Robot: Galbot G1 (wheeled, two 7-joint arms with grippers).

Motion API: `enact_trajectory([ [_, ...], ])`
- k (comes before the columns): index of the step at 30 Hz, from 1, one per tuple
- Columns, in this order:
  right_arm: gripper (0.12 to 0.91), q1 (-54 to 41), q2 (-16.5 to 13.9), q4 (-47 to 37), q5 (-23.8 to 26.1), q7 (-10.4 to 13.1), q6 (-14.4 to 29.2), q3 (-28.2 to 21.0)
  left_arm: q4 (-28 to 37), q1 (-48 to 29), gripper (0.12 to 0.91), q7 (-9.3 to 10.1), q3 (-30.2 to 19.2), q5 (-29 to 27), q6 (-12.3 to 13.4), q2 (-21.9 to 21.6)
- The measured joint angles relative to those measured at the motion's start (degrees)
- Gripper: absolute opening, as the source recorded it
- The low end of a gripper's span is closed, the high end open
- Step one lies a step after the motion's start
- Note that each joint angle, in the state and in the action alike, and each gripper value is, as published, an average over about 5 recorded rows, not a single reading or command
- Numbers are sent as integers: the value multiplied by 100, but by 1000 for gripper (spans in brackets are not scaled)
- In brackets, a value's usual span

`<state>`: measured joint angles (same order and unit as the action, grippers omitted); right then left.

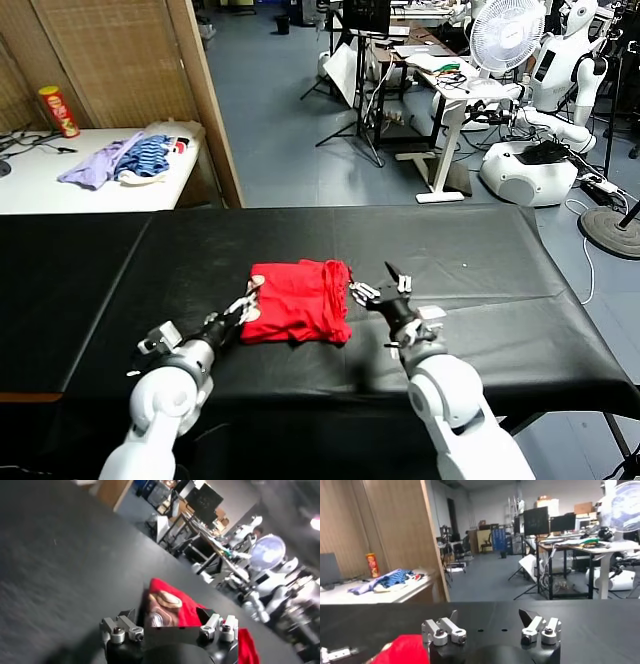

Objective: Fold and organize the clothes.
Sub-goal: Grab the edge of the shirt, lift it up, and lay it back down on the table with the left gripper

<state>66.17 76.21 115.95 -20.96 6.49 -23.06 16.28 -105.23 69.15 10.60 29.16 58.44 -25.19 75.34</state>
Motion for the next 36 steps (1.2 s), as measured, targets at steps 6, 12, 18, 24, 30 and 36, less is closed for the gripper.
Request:
enact_trajectory([
  [6, 798, 93, 28, 102, -45, 10, -6, 114, 196, -77, 786, -85, -24, 482, -18, 58],
  [12, 798, 169, 69, 169, -32, 7, -1, 194, 347, -157, 560, -124, -56, 530, 43, 61],
  [18, 798, 251, 82, 214, 90, 56, -64, 296, 396, -164, 242, -136, -93, 353, 76, 34],
  [24, 798, 381, 92, 246, 584, 310, -395, 430, 239, -87, 151, -195, -227, -780, 218, 28],
  [30, 798, 500, 100, 263, 943, 359, -589, 526, 78, 56, 145, -276, -216, -2872, 323, -197],
  [36, 798, 475, 106, 205, 1018, 363, -652, 507, 22, 186, 145, -353, 40, -4552, 451, -726],
])
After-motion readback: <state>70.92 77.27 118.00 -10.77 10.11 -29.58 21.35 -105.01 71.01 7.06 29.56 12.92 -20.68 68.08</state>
